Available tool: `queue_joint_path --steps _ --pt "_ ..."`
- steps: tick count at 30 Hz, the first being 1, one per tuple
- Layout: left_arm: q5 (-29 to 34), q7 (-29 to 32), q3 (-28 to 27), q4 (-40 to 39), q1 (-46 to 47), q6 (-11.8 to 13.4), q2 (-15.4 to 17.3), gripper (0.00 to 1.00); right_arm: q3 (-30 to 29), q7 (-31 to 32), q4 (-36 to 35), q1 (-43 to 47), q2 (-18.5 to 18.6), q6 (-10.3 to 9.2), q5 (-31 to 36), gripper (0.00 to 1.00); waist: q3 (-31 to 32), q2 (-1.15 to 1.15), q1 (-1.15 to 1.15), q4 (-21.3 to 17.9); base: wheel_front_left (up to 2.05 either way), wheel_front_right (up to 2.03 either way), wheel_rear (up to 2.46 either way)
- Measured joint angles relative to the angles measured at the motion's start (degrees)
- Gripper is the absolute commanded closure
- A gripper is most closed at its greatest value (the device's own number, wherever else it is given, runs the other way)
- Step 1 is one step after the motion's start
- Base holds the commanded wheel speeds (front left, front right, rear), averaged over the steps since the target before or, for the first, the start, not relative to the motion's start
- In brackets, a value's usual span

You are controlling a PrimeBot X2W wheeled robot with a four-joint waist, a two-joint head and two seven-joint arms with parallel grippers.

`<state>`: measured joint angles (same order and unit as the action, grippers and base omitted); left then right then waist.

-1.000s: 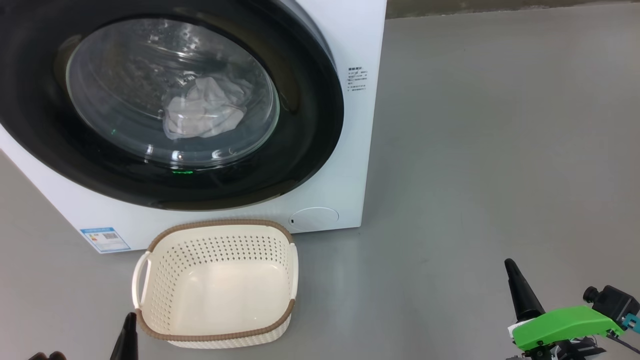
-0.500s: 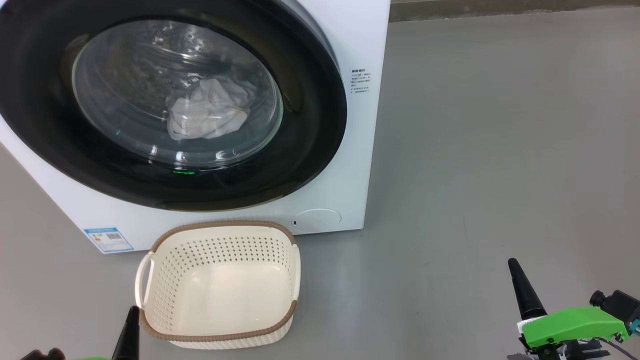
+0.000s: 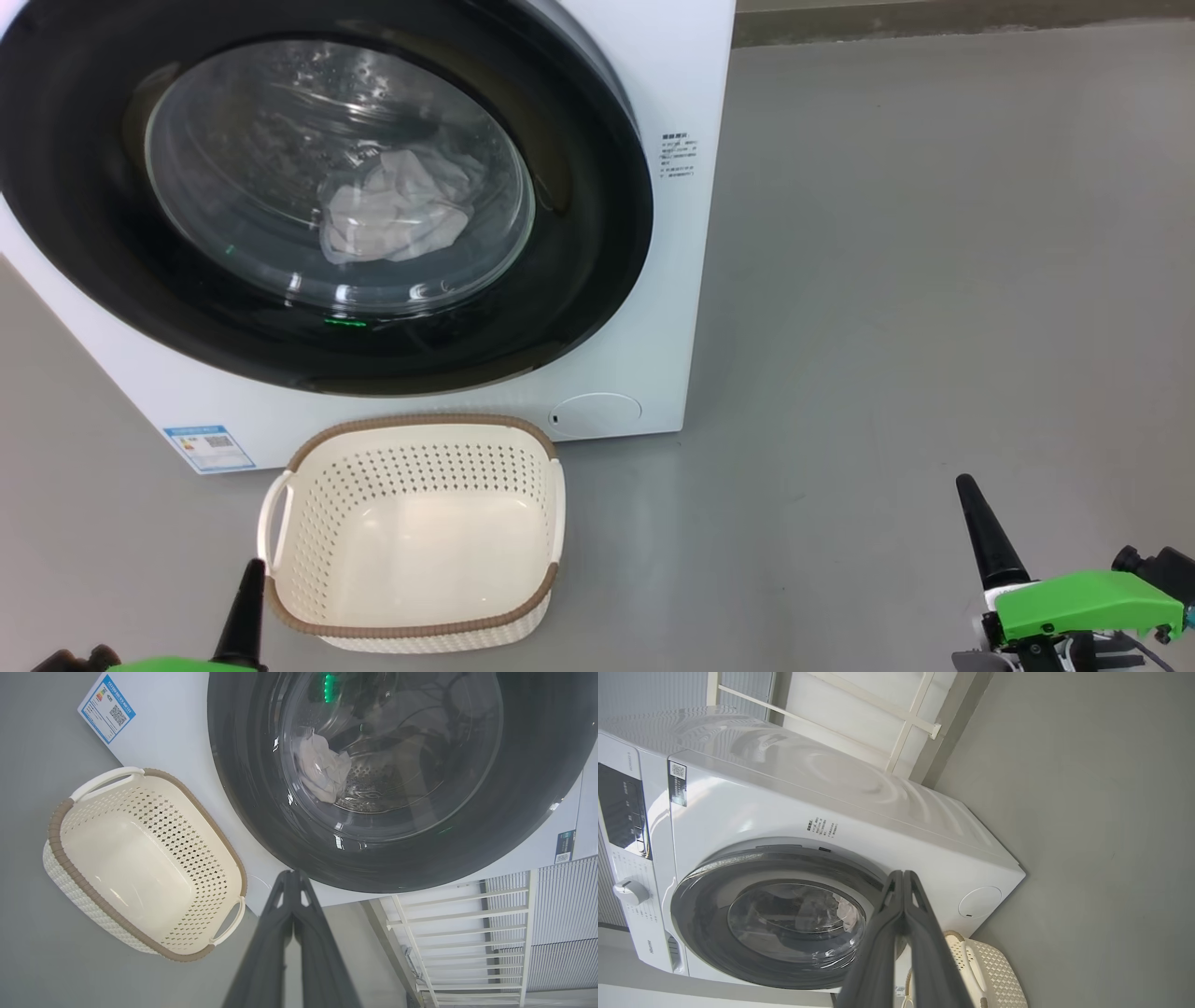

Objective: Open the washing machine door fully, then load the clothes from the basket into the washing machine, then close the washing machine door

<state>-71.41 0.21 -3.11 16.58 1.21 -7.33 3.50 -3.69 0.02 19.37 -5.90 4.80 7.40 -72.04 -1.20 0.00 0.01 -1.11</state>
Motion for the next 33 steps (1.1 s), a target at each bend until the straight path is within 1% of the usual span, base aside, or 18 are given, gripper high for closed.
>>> queue_joint_path --steps 24,31,33 --pt "-12.83 3.79 -0.93 -0.52 1.48 0.00 -0.77 1.00 -2.50 4.00 -2.16 0.04 -1.23 0.00 -11.81 1.00 0.65 0.00 0.00 0.70 0.00 0.00 0.00" --pt "-16.60 4.99 -1.15 -0.76 1.81 0.00 -0.97 1.00 -3.13 5.03 -2.89 0.05 -1.59 0.00 -15.61 1.00 0.85 0.00 0.00 0.91 0.00 0.00 0.00" --pt "-17.96 5.43 -1.27 -0.78 2.21 0.01 -1.14 1.00 -3.48 5.53 -3.19 0.05 -1.74 0.00 -17.66 1.00 0.93 0.00 0.00 1.01 0.00 0.00 0.00"
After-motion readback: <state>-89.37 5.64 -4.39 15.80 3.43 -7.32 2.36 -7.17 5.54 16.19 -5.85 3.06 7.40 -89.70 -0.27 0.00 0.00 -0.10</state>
